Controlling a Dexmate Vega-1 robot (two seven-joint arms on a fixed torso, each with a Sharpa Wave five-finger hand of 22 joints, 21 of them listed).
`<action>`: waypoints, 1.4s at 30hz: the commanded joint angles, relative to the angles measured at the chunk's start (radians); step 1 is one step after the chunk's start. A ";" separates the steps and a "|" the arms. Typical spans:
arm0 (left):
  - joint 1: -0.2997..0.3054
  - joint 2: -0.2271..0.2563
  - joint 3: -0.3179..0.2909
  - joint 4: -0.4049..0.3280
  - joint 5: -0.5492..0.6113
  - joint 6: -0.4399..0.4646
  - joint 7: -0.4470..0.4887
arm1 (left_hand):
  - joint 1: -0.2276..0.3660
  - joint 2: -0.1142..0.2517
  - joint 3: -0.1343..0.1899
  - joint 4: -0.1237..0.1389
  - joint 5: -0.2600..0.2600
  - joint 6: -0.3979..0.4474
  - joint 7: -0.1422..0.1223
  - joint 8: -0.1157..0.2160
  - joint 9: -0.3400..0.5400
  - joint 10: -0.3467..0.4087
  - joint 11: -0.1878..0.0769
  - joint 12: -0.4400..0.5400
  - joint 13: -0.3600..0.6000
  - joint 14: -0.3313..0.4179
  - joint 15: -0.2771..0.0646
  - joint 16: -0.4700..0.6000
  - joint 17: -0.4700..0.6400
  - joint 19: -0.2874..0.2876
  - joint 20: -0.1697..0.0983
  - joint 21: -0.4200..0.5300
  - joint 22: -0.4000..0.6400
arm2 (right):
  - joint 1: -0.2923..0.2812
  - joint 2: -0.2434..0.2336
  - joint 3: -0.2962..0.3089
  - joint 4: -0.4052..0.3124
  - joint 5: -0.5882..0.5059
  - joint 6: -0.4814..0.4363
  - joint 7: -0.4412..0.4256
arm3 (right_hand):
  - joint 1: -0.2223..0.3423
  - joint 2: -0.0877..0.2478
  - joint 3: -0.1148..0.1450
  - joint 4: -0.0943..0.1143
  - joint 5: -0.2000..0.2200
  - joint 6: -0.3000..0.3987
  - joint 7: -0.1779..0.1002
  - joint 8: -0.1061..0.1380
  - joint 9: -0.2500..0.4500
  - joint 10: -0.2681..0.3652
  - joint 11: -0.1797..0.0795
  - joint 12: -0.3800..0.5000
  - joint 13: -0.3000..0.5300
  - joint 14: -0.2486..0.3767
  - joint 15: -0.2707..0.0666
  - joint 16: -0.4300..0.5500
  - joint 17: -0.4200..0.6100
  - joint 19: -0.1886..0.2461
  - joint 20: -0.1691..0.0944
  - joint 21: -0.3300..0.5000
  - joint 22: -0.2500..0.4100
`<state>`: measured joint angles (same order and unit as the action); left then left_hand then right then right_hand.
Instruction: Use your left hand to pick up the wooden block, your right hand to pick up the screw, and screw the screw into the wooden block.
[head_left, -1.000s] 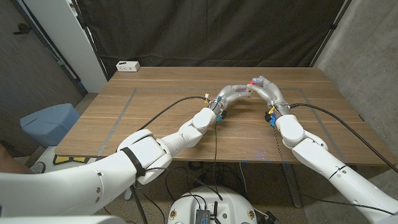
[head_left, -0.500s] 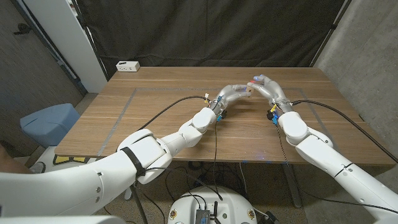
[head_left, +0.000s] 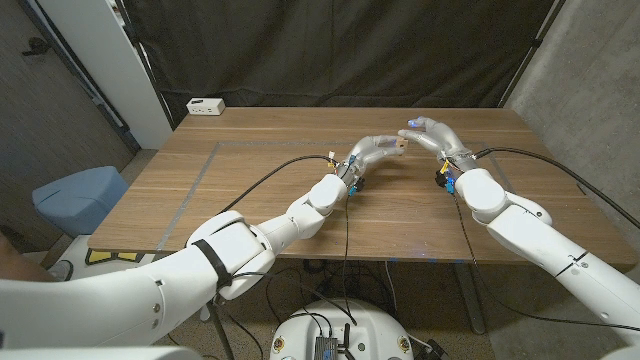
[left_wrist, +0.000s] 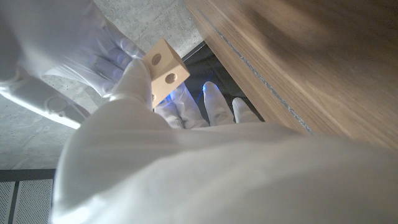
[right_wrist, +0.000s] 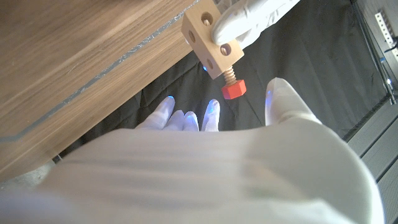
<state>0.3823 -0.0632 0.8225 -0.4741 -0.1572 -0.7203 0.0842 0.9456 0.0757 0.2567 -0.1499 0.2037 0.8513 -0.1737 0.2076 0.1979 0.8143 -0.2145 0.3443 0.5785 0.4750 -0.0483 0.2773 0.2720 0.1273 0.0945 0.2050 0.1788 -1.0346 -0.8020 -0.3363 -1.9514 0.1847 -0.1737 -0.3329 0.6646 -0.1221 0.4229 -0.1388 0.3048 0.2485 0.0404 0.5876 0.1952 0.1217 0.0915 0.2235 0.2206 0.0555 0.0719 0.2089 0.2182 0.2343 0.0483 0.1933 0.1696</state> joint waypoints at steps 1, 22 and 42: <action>0.020 0.016 -0.002 -0.037 0.012 0.001 0.013 | 0.005 0.012 0.007 0.002 0.004 0.019 -0.005 0.012 0.005 0.009 -0.002 0.007 0.005 0.007 -0.118 -0.001 0.003 0.007 0.003 0.004 0.006 | 0.008 -0.090 0.022 -0.092 0.011 -0.121 0.063 | 0.008 0.008 0.003 -0.008 -0.008 0.011 0.011 -0.005 -0.001 0.008 0.008 0.008 0.002 0.007 0.007 0.008 0.000 0.006 0.009 0.006 0.004; 0.023 0.019 -0.003 -0.044 0.018 0.007 0.012 | 0.004 0.014 0.008 0.003 0.005 0.018 -0.004 0.011 0.005 0.006 -0.003 0.004 0.006 0.007 -0.116 -0.002 0.004 0.007 0.004 0.003 0.006 | 0.096 -0.238 0.016 -0.158 0.023 -0.236 0.225 | 0.033 0.026 0.017 -0.018 -0.013 0.031 0.021 -0.016 -0.004 0.014 0.020 0.009 0.001 0.026 0.010 0.012 -0.004 0.019 0.019 0.008 0.004; 0.006 0.010 0.001 -0.014 0.017 0.004 0.002 | 0.005 0.012 0.008 0.002 0.005 0.019 -0.005 0.011 0.005 0.006 -0.002 0.003 0.007 0.006 -0.117 -0.004 0.005 0.007 0.003 0.003 0.006 | 0.232 -0.315 -0.057 -0.174 -0.008 -0.302 0.406 | 0.063 0.024 0.031 -0.030 -0.021 0.011 0.023 -0.049 -0.004 -0.039 0.033 -0.010 0.002 -0.004 0.024 -0.003 -0.009 -0.008 0.029 -0.003 0.004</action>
<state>0.3955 -0.0500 0.8203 -0.4988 -0.1401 -0.7147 0.0886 0.9462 0.0755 0.2568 -0.1499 0.2036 0.8515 -0.1736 0.2076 0.1980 0.8138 -0.2147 0.3441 0.5816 0.4749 -0.0482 0.2775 0.2717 0.1272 0.0946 0.2050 0.1788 -0.8775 -1.0777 -0.3533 -2.1145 0.1926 -0.4333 -0.0248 0.7150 -0.0956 0.4503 -0.1668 0.2850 0.2567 0.0588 0.5431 0.1907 0.0934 0.1209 0.2176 0.2211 0.0623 0.0931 0.2066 0.2090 0.2319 0.0753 0.1933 0.1696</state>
